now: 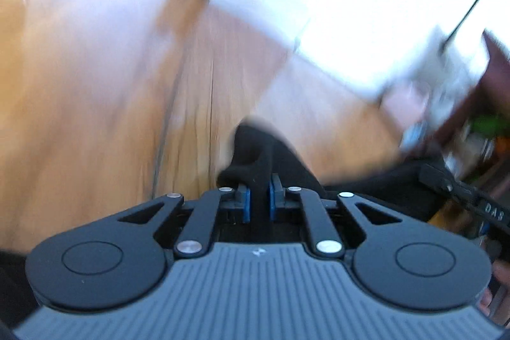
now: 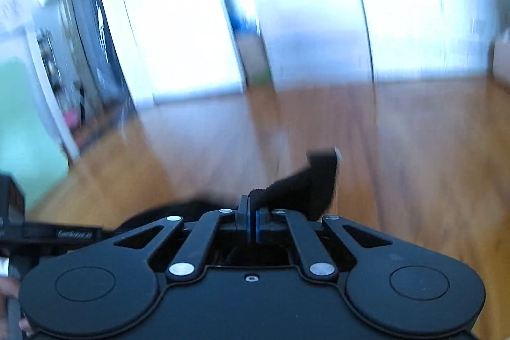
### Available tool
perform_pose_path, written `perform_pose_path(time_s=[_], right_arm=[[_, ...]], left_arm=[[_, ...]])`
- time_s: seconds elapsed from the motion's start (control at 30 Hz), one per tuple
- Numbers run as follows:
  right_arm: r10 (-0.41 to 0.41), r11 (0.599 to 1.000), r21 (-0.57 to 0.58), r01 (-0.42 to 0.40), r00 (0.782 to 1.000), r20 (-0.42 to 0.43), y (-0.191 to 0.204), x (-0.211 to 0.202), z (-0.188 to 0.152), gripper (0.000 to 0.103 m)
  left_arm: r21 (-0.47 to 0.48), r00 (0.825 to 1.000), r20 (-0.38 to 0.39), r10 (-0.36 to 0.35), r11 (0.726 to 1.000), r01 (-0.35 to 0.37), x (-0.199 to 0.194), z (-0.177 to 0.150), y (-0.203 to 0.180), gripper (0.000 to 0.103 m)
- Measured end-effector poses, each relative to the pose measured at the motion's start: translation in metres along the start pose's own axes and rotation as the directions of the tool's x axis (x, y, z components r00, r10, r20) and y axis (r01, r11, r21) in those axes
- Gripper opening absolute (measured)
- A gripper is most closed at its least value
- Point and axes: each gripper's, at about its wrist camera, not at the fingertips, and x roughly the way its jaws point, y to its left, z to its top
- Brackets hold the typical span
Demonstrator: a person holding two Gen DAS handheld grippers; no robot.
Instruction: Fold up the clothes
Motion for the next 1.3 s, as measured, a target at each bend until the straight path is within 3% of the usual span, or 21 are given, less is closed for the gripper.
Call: perform_pose_path(time_s=[0.07,0.1,0.13,0.17,0.2,0.23,0.3,0.37,0.4,0.47,0.53,0.63,0.7,0.87,1.0,1.03,1.07,1.17,1.23,1.3], right_arm=[[-0.024,0.998,-0.047,0.032,0.988,0.15,0.002,-0.013,0.025,0.004],[-0.072,0.993,-0.078,0.09,0.976,0.206,0.002,-0.011,0.032,0.004],[-0.123,0.984,-0.097,0.15,0.963,0.239,0.0,-0.004,0.035,0.005],[-0.181,0.973,-0.1,0.21,0.954,0.238,-0.007,0.011,0.033,0.015],[-0.232,0.961,-0.105,0.258,0.95,0.207,-0.016,0.028,0.029,0.027],[-0.294,0.945,-0.112,0.306,0.949,0.116,-0.027,0.05,0.019,0.044],[-0.441,0.893,-0.142,0.428,0.894,-0.08,-0.046,0.085,-0.002,0.041],[-0.491,0.869,-0.173,0.465,0.855,-0.168,-0.056,0.091,-0.018,0.04],[-0.495,0.867,-0.166,0.469,0.847,-0.193,-0.06,0.09,-0.023,0.042],[-0.405,0.914,-0.063,0.401,0.894,-0.191,-0.06,0.094,-0.021,0.058],[-0.271,0.957,0.05,0.287,0.939,-0.21,-0.058,0.112,-0.017,0.064],[-0.114,0.977,0.142,0.157,0.956,-0.269,-0.06,0.129,-0.021,0.064],[-0.082,0.985,0.122,0.125,0.948,-0.309,-0.054,0.14,-0.027,0.064],[-0.123,0.992,-0.052,0.111,0.907,-0.403,-0.037,0.172,-0.04,0.067],[-0.279,0.948,-0.275,0.16,0.834,-0.476,-0.014,0.179,-0.072,0.069],[-0.293,0.935,-0.324,0.147,0.833,-0.469,-0.01,0.178,-0.073,0.056],[-0.278,0.93,-0.35,0.117,0.844,-0.458,-0.006,0.179,-0.074,0.007],[-0.236,0.935,-0.336,0.114,0.906,-0.35,0.003,0.159,-0.052,0.007],[-0.219,0.951,-0.271,0.149,0.943,-0.25,0.001,0.133,-0.017,0.007],[-0.211,0.964,-0.201,0.172,0.958,-0.192,-0.006,0.108,0.014,0.007]], left_arm=[[-0.021,0.991,0.134,0.003,1.0,0.0,-0.028,0.013,0.0,0.01],[-0.029,0.983,0.182,0.021,0.999,-0.016,-0.039,0.017,0.002,0.013],[-0.035,0.975,0.22,0.036,0.999,-0.029,-0.048,0.022,0.003,0.03],[-0.019,0.988,0.154,0.027,1.0,-0.025,-0.043,0.024,0.007,0.051],[-0.015,0.997,0.074,0.021,1.0,-0.02,-0.032,0.021,0.014,0.052],[-0.028,0.999,0.025,0.046,0.999,-0.045,-0.023,0.015,0.02,0.052],[-0.071,0.995,-0.059,0.087,0.993,-0.091,-0.005,0.002,0.032,0.052],[-0.109,0.987,-0.15,0.061,0.991,-0.078,0.015,-0.005,0.037,0.052],[-0.12,0.985,-0.163,0.05,0.99,-0.07,0.019,-0.007,0.037,0.052],[-0.132,0.983,-0.182,0.031,0.99,-0.055,0.025,-0.012,0.035,0.058],[-0.115,0.979,-0.204,0.027,0.992,-0.051,0.029,-0.02,0.032,0.062],[-0.091,0.969,-0.245,0.029,0.995,-0.052,0.037,-0.029,0.029,0.063],[-0.086,0.963,-0.269,0.029,0.995,-0.054,0.043,-0.032,0.03,0.067],[-0.118,0.961,-0.277,0.013,0.992,-0.048,0.055,-0.031,0.036,0.068],[-0.069,0.968,-0.252,0.007,0.997,-0.025,0.056,-0.032,0.029,0.066],[-0.061,0.967,-0.253,0.005,0.998,-0.021,0.057,-0.032,0.027,0.065],[-0.053,0.967,-0.255,0.004,0.998,-0.018,0.058,-0.033,0.024,0.065],[-0.019,0.963,-0.269,0.023,0.999,-0.029,0.059,-0.035,0.021,0.065],[0.011,0.963,-0.264,0.056,0.998,-0.055,0.059,-0.035,0.02,0.065],[0.013,0.963,-0.258,0.074,0.997,-0.073,0.058,-0.033,0.022,0.065]])
